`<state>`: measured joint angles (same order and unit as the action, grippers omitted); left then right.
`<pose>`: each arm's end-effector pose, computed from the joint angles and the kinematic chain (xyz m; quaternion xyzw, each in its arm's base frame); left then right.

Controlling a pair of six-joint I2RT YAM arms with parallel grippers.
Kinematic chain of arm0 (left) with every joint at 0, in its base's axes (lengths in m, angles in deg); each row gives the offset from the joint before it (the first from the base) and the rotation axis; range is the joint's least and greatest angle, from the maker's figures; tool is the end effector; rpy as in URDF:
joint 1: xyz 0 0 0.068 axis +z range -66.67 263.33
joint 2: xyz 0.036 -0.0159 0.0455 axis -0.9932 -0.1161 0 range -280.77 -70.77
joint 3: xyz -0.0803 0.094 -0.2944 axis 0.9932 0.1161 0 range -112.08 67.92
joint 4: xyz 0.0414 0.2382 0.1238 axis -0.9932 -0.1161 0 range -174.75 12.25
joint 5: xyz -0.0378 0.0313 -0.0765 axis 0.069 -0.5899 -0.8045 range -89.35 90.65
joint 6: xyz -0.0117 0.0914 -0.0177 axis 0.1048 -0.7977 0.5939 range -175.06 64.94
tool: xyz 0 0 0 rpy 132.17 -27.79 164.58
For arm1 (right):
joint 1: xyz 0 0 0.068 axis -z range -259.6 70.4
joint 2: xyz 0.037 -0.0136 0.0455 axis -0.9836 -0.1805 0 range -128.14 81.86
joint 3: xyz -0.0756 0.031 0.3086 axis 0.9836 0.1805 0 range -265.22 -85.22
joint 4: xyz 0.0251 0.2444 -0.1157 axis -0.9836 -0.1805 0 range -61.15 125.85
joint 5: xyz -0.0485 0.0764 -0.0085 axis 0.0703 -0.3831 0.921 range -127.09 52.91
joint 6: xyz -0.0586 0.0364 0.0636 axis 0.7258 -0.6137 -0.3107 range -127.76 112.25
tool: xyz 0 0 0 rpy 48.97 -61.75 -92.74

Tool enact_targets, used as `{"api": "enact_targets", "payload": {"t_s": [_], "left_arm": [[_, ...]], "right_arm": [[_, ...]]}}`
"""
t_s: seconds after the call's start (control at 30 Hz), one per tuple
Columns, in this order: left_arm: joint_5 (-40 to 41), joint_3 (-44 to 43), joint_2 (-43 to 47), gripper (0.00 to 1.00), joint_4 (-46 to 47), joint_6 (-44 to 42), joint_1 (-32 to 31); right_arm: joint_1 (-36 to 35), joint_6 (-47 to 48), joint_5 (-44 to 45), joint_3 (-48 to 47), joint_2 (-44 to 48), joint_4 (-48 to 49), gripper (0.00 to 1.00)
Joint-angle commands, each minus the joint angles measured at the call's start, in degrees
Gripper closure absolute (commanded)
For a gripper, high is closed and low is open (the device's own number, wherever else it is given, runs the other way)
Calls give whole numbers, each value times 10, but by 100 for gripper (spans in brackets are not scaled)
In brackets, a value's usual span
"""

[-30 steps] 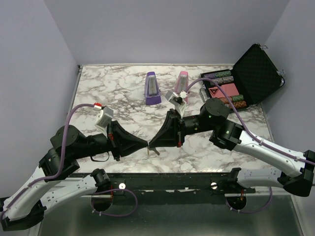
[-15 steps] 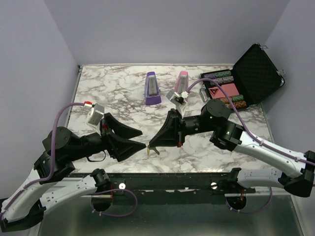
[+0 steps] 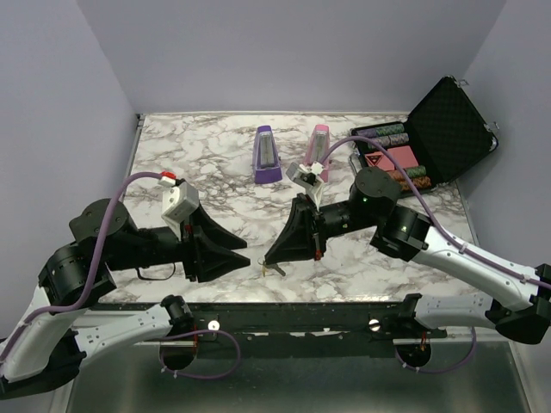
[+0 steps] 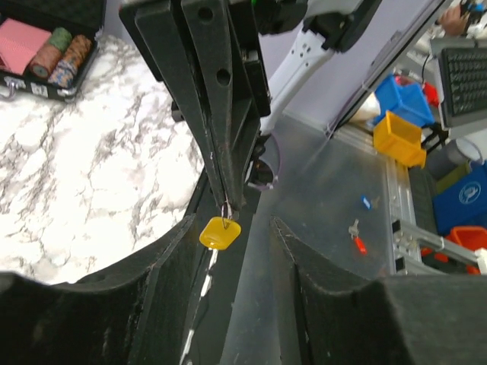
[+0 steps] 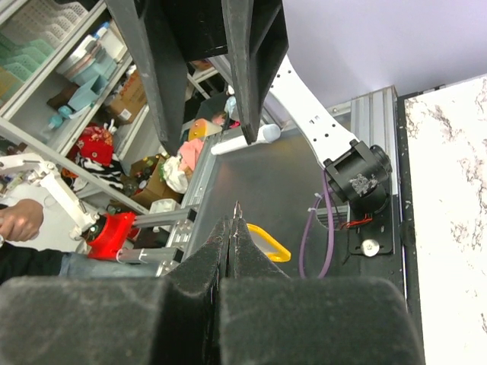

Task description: Remove the keys from the keyring

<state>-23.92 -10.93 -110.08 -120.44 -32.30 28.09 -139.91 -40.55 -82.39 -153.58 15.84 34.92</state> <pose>0.0215 -0.0929 0.5119 0.3389 0.6404 -0.5428 0.4247 0.0864 0.2730 0.4721 -0.4210 0.5605 0.6645 0.2591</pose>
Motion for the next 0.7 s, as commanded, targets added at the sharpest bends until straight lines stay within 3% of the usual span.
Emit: {"api": "enact_targets", "payload": {"t_s": [0.0, 0.67], "left_arm": [[-42, -28, -29, 52, -80, -45, -2], [-50, 19, -39, 66, -33, -30, -2]], "right_arm": [[-2, 22, -26, -25, -9, -43, 99], [-2, 12, -27, -14, -10, -15, 99]]}}
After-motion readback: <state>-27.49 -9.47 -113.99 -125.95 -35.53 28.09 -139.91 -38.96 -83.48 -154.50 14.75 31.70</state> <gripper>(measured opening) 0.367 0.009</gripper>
